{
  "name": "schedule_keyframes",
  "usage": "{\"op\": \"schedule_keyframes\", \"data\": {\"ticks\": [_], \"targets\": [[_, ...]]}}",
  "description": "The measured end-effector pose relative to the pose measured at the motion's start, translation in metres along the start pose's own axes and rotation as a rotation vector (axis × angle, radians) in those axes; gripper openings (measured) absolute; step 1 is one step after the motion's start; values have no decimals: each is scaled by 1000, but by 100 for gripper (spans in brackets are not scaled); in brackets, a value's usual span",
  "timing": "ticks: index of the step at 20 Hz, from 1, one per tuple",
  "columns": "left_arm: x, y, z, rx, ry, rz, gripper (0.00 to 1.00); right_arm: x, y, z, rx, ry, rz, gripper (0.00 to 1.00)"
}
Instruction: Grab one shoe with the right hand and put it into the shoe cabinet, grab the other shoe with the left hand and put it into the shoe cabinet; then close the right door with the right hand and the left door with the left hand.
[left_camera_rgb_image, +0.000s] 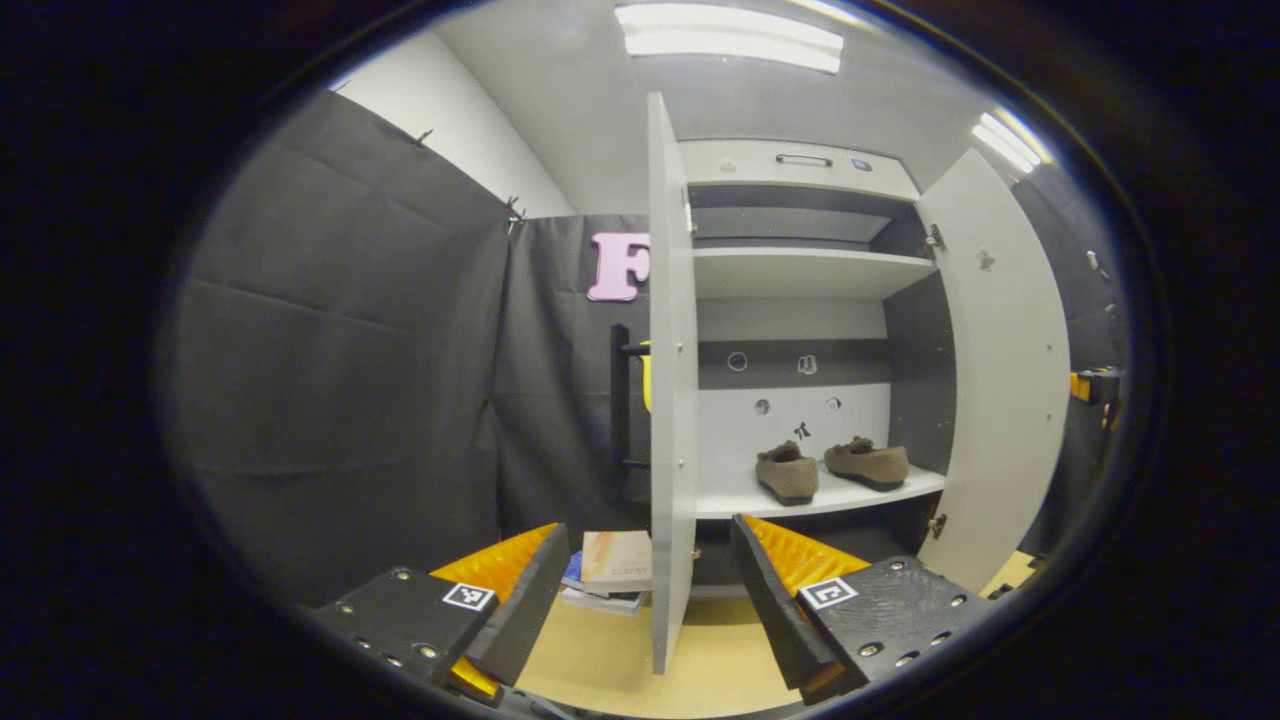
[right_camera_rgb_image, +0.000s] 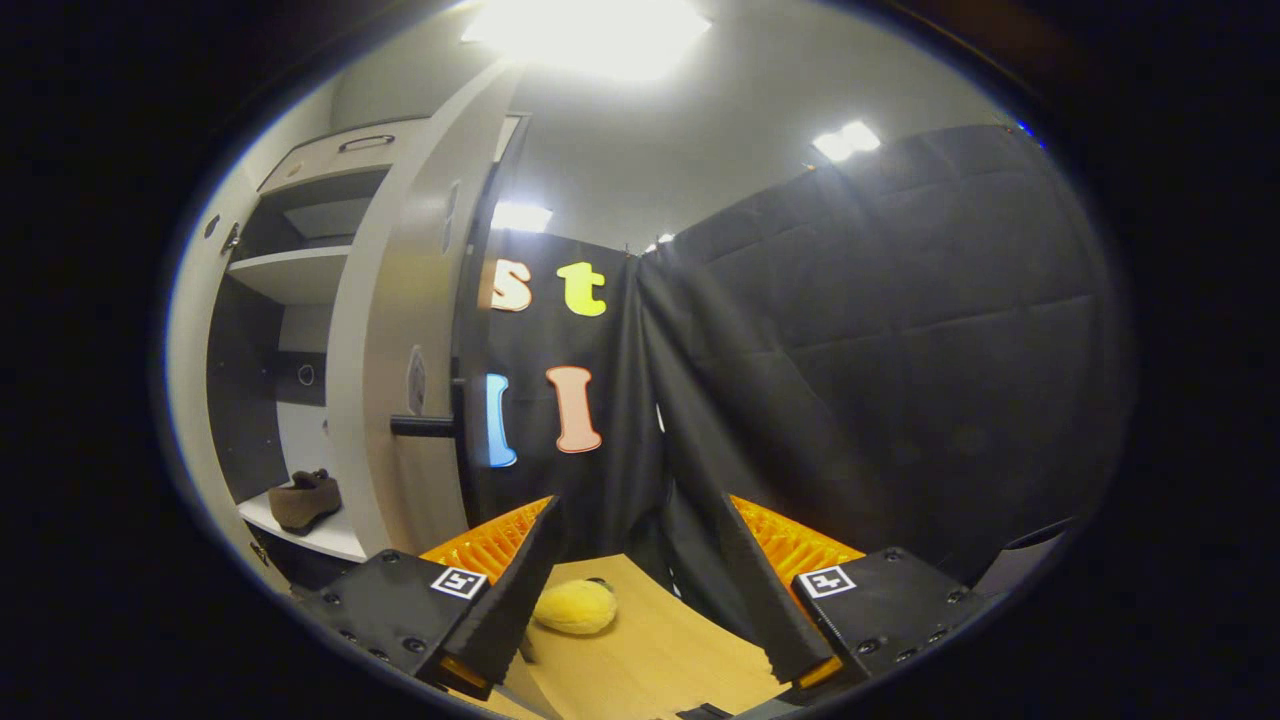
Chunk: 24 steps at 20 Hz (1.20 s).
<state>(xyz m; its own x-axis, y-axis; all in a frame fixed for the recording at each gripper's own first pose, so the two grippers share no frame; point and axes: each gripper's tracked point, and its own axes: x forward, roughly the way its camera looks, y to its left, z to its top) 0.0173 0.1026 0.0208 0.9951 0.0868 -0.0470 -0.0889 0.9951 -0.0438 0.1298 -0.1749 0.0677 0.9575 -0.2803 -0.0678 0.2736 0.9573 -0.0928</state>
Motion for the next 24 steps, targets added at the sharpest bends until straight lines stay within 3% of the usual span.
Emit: {"op": "schedule_keyframes", "data": {"ticks": [3,8,10,24], "targets": [[-7,15,-1,-5,4,30,94,-3,9,7,-37,-19,30,90],[-11,29,2,-10,-7,56,94,-13,29,6,-28,-17,69,93],[-12,31,2,-14,-6,59,100,-18,38,7,-21,-15,92,91],[-14,30,1,-27,-3,68,99,-35,115,9,-12,-15,292,91]]}}
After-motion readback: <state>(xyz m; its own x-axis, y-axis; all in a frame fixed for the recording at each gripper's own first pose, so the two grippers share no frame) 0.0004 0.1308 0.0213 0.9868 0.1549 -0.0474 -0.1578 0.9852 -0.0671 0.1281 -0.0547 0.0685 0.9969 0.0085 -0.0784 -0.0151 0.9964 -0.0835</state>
